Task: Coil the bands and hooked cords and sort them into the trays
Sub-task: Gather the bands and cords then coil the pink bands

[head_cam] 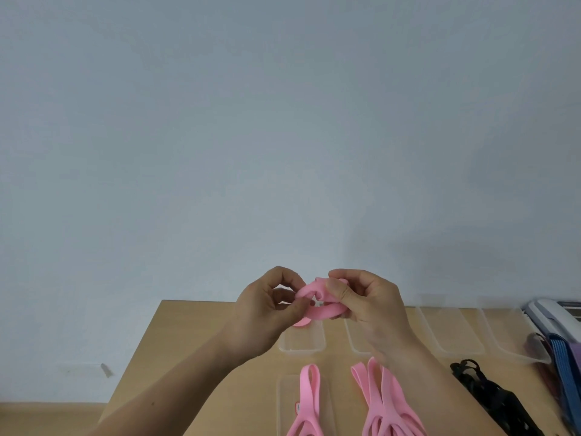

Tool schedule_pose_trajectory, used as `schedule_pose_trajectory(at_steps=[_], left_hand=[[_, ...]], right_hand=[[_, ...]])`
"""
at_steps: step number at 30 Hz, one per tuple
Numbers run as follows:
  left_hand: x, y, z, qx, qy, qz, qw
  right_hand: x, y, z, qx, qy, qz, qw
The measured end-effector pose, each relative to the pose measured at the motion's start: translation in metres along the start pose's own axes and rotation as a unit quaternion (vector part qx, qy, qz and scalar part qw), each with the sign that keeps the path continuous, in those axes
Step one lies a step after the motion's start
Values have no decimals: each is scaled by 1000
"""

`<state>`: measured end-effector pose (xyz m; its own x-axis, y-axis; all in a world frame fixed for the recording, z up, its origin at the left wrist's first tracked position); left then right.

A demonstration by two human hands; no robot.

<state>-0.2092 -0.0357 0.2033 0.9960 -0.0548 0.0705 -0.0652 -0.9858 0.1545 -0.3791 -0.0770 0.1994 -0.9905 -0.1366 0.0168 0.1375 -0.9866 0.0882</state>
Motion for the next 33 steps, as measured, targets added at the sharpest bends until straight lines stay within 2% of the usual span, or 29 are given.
schedule_pose_trajectory(at_steps=[8, 17, 19, 22, 27, 30, 33], left_hand=[[-4, -3, -13, -41, 58, -77, 995], [-8, -7, -13, -39, 97, -101, 989], [-10, -6, -13, -33, 99, -86, 991], [-14, -6, -10, -15, 91, -17, 996], [-18, -2, -6, 23, 91, 58, 994], [-25, 1, -17, -14, 101, 82, 991], [-23, 1, -19, -29, 97, 70, 992]], right_hand=[[-2, -3, 3, 7, -4, 0, 1000], [-4, -9, 10, 33, -43, 7, 999], [-4, -8, 11, 32, -45, 8, 998], [4, -6, 6, 17, -43, 7, 999], [0, -6, 3, 19, -61, 42, 997], [-2, -7, 7, 29, -62, 47, 997], [-3, -8, 7, 34, -54, 71, 995]])
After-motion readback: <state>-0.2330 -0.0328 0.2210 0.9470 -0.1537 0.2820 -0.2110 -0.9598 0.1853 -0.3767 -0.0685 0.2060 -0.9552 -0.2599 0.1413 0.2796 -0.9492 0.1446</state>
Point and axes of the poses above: each hand's wrist, its own y-axis towards the middle knuckle, its own x-axis out of the back of the hand, z = x × y, the point moved 8 cm from there along y, towards the middle knuckle, and after that the axes turned 4 degrees about -y, right-handed, at the moved point
